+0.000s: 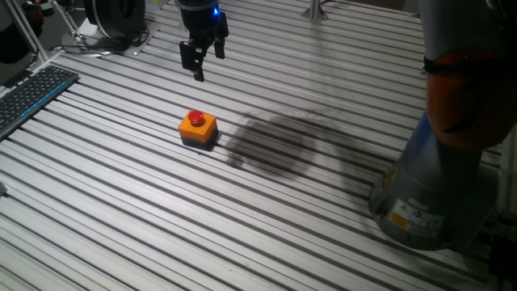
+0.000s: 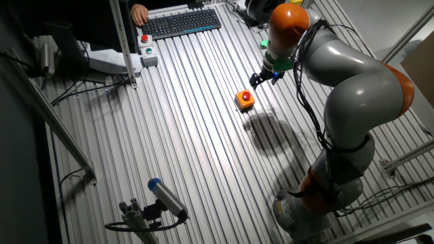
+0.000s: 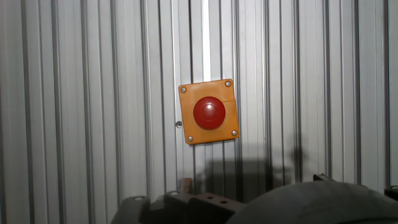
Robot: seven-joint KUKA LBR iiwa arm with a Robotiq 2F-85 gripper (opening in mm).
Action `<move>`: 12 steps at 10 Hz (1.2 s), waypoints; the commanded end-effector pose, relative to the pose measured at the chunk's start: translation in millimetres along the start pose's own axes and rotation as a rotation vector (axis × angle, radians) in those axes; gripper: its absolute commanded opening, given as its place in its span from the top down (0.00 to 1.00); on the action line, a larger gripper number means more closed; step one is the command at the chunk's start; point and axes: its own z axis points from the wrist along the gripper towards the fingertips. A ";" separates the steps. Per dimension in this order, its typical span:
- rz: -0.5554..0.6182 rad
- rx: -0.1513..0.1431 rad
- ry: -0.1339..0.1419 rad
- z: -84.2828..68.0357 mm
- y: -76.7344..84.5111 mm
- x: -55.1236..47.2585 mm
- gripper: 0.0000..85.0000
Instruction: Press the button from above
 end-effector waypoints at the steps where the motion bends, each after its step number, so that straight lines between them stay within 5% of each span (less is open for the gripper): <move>1: -0.089 -0.008 0.126 -0.7 0.1 0.0 1.00; 12: -0.066 -0.013 0.129 -9.4 5.5 -5.7 1.00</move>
